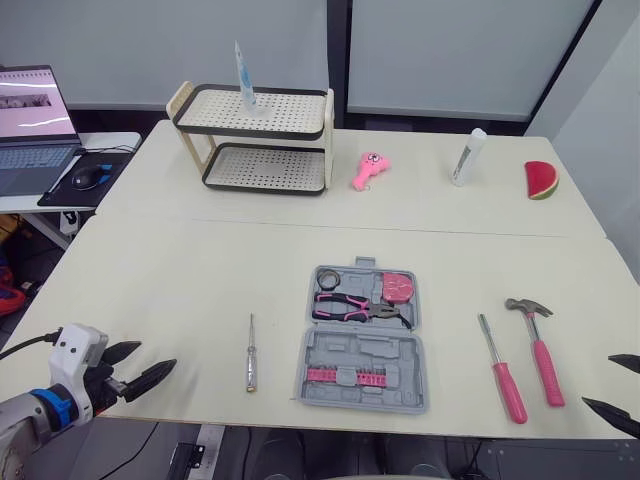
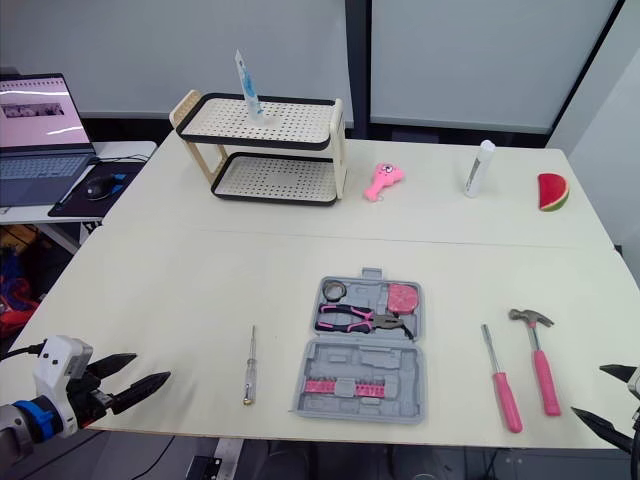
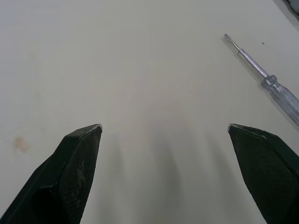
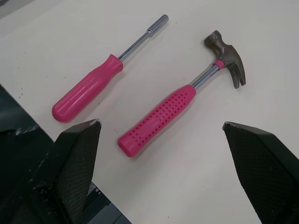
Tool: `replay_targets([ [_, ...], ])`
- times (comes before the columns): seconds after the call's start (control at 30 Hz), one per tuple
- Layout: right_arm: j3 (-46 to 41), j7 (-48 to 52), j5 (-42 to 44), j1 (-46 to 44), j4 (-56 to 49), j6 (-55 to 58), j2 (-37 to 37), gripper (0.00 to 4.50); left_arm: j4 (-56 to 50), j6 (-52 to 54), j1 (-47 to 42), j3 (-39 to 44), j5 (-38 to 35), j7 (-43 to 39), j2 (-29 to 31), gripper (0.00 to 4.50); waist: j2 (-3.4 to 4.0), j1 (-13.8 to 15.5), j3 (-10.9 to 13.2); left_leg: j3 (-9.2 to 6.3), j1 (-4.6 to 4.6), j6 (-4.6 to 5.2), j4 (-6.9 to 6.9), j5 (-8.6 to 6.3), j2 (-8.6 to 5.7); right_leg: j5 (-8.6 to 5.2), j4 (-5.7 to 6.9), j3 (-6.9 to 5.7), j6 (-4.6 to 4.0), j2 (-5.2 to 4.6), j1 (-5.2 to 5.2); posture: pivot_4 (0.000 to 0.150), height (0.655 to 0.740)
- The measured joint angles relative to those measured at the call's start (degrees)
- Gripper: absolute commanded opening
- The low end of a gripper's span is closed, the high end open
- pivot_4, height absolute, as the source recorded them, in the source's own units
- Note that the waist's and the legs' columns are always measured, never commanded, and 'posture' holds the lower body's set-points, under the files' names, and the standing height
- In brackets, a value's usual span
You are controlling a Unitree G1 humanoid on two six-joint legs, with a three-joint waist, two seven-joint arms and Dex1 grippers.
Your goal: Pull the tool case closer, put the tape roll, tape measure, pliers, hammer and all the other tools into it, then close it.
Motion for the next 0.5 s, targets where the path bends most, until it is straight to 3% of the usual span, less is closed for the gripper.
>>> replay_targets([
  [0.23, 1.6, 0.4, 0.5, -4.3, -1.4, -0.7, -2.5, 4.45, -3.0, 1.1, 2.6, 0.6, -1.4, 1.6, -0.6, 4.50, 0.00, -0.5, 0.0, 0.04, 0.02, 0.00, 0.00, 0.00, 0.01, 0.01, -0.01, 0.07, 0.02, 0.00, 0.01, 0.150, 0.7350],
  [0.4, 6.9, 1.4, 6.5, -10.9, -12.0, 6.6, -7.1, 4.45, -9.9, 4.1, 6.5, 2.3, -3.2, 5.1, -4.4, 4.50, 0.02, -0.9, 0.0, 0.01, 0.00, 0.00, 0.01, 0.00, 0.03, 0.02, -0.02, 0.04, 0.03, 0.00, 0.04, 0.150, 0.7350],
  [0.5, 13.1, 1.6, 10.9, -19.2, -17.9, 11.3, -11.1, 4.45, -16.6, 6.7, 9.6, 2.5, -4.5, 9.1, -8.9, 4.50, -0.03, -0.9, 0.0, 0.03, 0.00, -0.01, 0.03, 0.00, 0.01, 0.05, -0.07, 0.07, 0.09, -0.02, 0.04, 0.150, 0.7350],
])
